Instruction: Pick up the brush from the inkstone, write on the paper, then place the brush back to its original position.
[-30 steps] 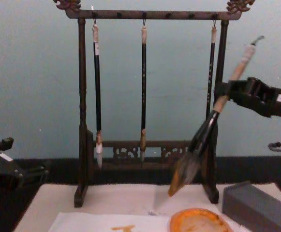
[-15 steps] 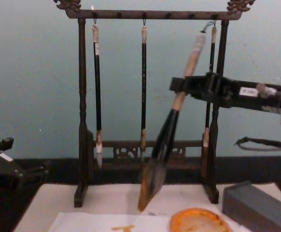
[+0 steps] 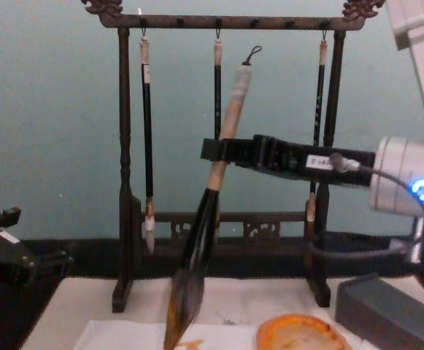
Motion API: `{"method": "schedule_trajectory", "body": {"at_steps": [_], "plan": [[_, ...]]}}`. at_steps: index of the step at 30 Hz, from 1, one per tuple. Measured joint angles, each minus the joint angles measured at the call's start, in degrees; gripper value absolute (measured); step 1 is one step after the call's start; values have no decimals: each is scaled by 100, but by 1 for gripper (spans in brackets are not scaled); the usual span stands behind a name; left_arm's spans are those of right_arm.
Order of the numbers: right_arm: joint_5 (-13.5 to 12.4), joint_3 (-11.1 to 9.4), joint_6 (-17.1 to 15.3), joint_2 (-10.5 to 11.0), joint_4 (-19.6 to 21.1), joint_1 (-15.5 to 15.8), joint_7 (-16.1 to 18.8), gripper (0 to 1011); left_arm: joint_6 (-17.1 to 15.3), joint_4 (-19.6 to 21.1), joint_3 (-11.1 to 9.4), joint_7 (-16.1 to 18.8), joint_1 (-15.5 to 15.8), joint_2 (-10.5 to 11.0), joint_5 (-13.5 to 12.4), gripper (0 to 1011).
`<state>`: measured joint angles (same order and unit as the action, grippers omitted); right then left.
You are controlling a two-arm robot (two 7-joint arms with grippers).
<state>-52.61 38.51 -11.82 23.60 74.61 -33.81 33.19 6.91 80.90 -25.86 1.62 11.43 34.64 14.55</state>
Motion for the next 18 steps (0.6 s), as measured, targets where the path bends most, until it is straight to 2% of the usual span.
{"method": "schedule_trajectory", "body": {"at_steps": [18], "plan": [[721,99,713,-572,-556,-52,-41,174,0,0,0,0,0,0,0,1010]]}}
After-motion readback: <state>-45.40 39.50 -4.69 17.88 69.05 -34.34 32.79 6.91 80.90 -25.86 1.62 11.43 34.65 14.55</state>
